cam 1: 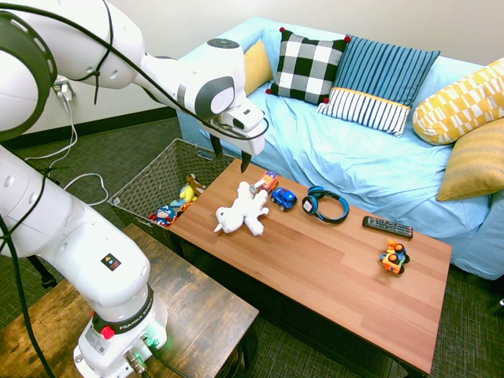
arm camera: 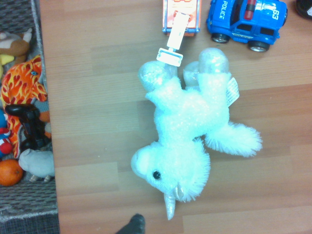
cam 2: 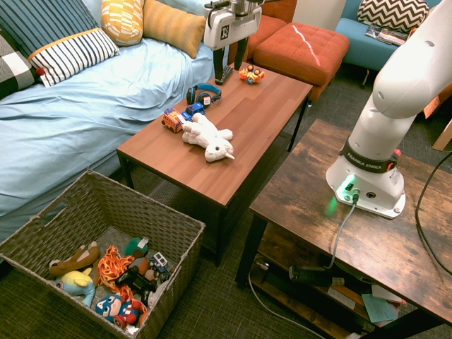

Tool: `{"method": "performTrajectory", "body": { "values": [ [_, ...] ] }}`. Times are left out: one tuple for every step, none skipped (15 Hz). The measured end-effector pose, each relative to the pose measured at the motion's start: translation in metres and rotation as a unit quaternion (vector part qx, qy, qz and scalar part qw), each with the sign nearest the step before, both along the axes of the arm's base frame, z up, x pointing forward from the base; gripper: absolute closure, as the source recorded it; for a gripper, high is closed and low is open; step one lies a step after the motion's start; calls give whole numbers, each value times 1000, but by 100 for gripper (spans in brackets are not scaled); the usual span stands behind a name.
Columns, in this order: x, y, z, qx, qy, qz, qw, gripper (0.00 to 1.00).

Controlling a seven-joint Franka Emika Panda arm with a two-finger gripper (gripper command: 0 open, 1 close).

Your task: Put the stuffed toy in the basket

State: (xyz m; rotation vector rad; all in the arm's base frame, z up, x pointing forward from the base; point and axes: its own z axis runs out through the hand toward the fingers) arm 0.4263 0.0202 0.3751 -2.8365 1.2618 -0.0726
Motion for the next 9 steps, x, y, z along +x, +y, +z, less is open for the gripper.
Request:
{"method": "performTrajectory", "body": {
  "values": [
    [1, 0, 0, -1, 0, 1, 1000, 0],
    [1, 0, -1, -4, 2, 4, 1000, 0],
    [1, 0, -4, -7, 4, 4, 1000, 0],
    [2, 1, -6, -7, 6, 2, 1000, 0],
    [2, 3, -9, -7, 8, 0, 1000, 0],
    [3, 6, -13, -7, 9, -3, 1000, 0],
    [3, 9, -19, -7, 10, -10, 1000, 0],
    [3, 12, -27, -6, 10, -20, 1000, 0],
    [3, 14, -36, -1, 11, -34, 999, 0]
  ]
}}
